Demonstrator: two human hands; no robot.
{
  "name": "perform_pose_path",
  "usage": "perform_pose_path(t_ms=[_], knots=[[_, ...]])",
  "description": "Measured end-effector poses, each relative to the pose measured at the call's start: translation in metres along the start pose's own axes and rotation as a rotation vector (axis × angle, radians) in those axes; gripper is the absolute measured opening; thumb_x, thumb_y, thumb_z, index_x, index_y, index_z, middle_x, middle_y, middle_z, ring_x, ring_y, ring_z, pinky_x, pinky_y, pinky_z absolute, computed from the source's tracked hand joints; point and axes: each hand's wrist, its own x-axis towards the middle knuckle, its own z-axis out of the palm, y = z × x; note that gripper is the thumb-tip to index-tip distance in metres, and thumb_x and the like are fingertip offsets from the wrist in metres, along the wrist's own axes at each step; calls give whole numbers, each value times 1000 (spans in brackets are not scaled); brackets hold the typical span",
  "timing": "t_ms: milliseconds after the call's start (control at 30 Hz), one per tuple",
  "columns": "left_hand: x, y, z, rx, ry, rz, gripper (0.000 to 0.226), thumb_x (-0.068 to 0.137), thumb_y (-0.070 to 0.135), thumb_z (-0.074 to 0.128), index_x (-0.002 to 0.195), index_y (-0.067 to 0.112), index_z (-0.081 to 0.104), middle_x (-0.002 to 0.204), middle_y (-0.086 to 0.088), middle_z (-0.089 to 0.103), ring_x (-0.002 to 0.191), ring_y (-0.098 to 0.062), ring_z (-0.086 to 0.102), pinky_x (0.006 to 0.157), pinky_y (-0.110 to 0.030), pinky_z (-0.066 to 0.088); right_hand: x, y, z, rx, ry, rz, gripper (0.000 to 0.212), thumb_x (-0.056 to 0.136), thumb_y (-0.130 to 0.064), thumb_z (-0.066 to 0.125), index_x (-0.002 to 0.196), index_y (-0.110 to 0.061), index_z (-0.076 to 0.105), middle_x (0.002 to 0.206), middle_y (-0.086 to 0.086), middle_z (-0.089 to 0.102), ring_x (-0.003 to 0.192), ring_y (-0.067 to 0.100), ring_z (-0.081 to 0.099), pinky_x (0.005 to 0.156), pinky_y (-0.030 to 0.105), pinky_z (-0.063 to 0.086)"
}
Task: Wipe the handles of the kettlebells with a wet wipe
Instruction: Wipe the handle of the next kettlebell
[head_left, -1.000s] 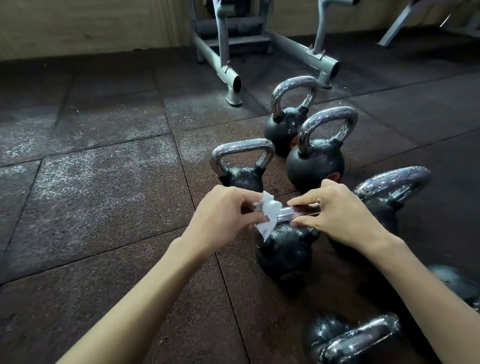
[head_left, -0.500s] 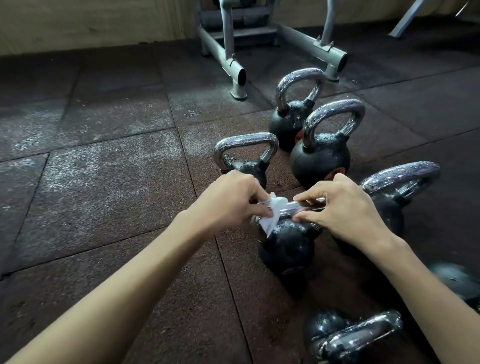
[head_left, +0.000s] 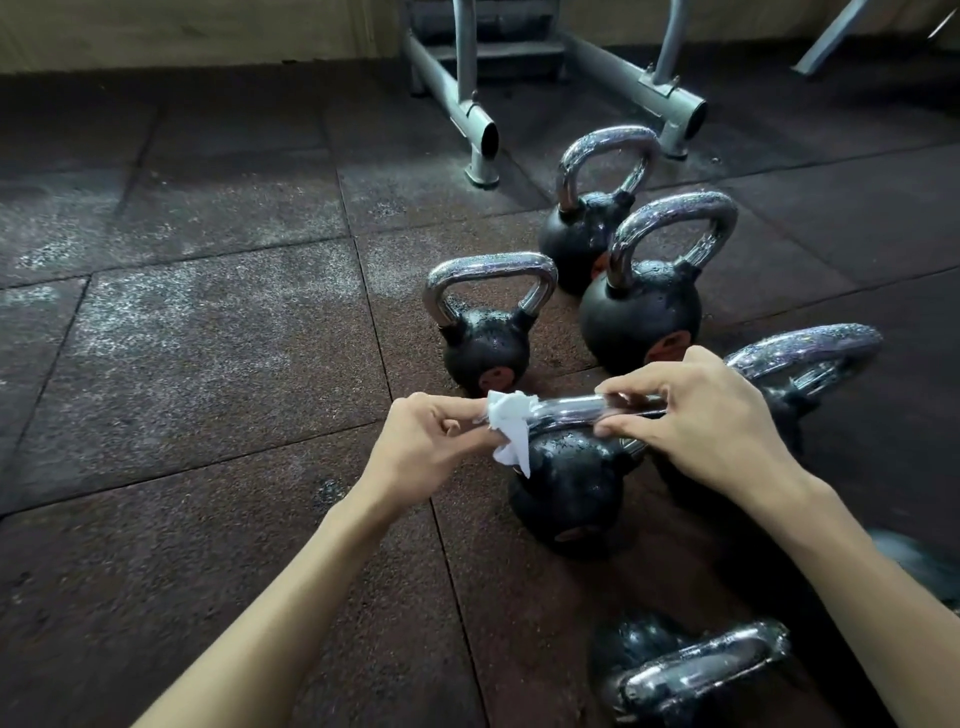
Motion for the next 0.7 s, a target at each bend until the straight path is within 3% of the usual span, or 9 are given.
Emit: perform_pose_path(t_ms=[33,100,200,267,333,400,500,600,700], knots=[[-1,-2,2,-28,15,17,30,80,12,84,110,15,81,106,5,79,96,-12,70,90,-38,57,-2,-2,-2,19,4,3,36,64,-68,80,98,-56,74,85,-9,60,87,14,53,77,32,45],[-5,-1,7,-39,50,85,29,78,7,84,107,12,81,103,9,79,95,-3,72,87,-24,56,-4,-5,-5,47,6,1,32,66,-58,86,96,-55,75,77,-8,51,83,14,51,72,32,39],[-7,-6,14,-14,97,104,27,80,-4,81,106,4,79,80,30,72,65,16,59,66,-3,43,-5,-8,-7,47,-11,13,33,67,-54,88,98,-53,76,73,-11,47,81,13,49,72,31,38],[-7,-21,18,-44,142,38,19,85,3,80,101,12,83,62,29,62,51,8,40,53,-10,31,-4,-11,-7,45,-12,19,35,66,-56,87,99,-52,76,73,-12,48,84,14,51,73,32,41],[-13,-36,24,-120,208,-30,13,87,22,81,99,28,84,69,16,66,60,-11,36,57,-28,28,-3,-13,-5,37,-8,25,36,66,-58,86,101,-53,76,75,-12,49,88,16,53,77,33,44],[-25,-47,35,-201,296,-81,15,87,37,80,102,33,83,80,4,74,71,-15,40,62,-35,32,-3,-15,-1,27,-3,36,38,67,-59,85,103,-51,76,76,-13,48,88,16,52,76,33,42],[-40,-55,55,-171,415,-147,13,86,37,82,98,36,83,65,13,58,56,-8,30,55,-25,23,-3,-16,5,-21,28,45,44,67,-66,81,108,-53,74,81,-9,49,84,16,54,74,30,39],[-45,-51,74,-124,517,-166,18,85,23,83,103,21,84,56,28,59,47,10,36,48,-11,28,-5,-16,5,-18,39,52,44,68,-67,80,109,-52,74,82,-8,51,84,16,54,73,31,38],[-48,-47,85,-96,615,-162,22,85,18,84,107,16,82,90,18,73,54,21,42,54,-4,34,-4,-14,5,1,28,40,43,66,-70,76,105,-54,75,88,-3,63,88,17,56,73,32,44]])
